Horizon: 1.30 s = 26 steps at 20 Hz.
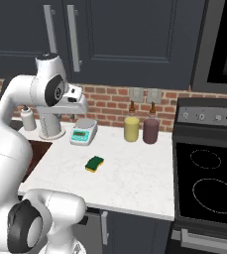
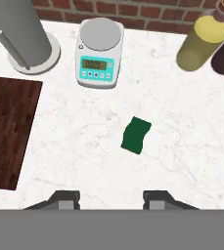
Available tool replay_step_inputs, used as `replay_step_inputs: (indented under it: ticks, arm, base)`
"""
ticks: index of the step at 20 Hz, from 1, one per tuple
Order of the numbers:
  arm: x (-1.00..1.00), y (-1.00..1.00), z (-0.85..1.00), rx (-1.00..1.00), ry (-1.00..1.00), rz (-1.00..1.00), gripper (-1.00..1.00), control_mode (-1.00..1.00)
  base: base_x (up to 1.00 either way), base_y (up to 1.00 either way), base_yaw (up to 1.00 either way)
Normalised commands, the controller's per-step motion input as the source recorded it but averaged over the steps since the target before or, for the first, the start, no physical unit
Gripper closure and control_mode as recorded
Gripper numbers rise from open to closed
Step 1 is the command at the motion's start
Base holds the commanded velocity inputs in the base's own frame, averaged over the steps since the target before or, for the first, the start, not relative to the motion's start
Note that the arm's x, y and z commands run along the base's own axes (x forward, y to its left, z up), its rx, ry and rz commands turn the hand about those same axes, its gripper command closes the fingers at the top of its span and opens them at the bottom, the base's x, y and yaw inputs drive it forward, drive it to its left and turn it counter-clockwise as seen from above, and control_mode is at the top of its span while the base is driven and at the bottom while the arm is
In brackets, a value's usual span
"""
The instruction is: Pick up the sponge from the counter and clean the cutting board by briefly scrubbing or pressing down on the cutting board. Once finished, release the sponge.
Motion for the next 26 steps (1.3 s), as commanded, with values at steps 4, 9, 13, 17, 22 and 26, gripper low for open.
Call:
replay_step_inputs:
  ticks: [4, 9, 13, 17, 22, 26]
  arm:
    - [0.0, -0.03, -0.12, 0.08, 0.0, 0.0, -1.0, -1.0]
    - [0.0, -0.23, -0.67, 0.06, 0.0, -0.01, -1.0, -1.0]
    - [0.0, -0.19, -0.99, 0.07, 0.0, -0.1, -1.0, -1.0]
    - [0.0, -0.12, -0.98, 0.01, 0.0, -0.12, -1.0, -1.0]
    - [0.1, -0.06, -0.73, 0.0, 0.02, -0.11, -1.0, -1.0]
    - [0.36, -0.06, -0.48, 0.02, 0.08, -0.08, -1.0, -1.0]
  base:
    - [0.0, 0.0, 0.0]
    - [0.0, 0.0, 0.0]
    - [0.0, 0.0, 0.0]
    - [0.0, 0.0, 0.0]
    - [0.0, 0.0, 0.0]
    - [0.0, 0.0, 0.0]
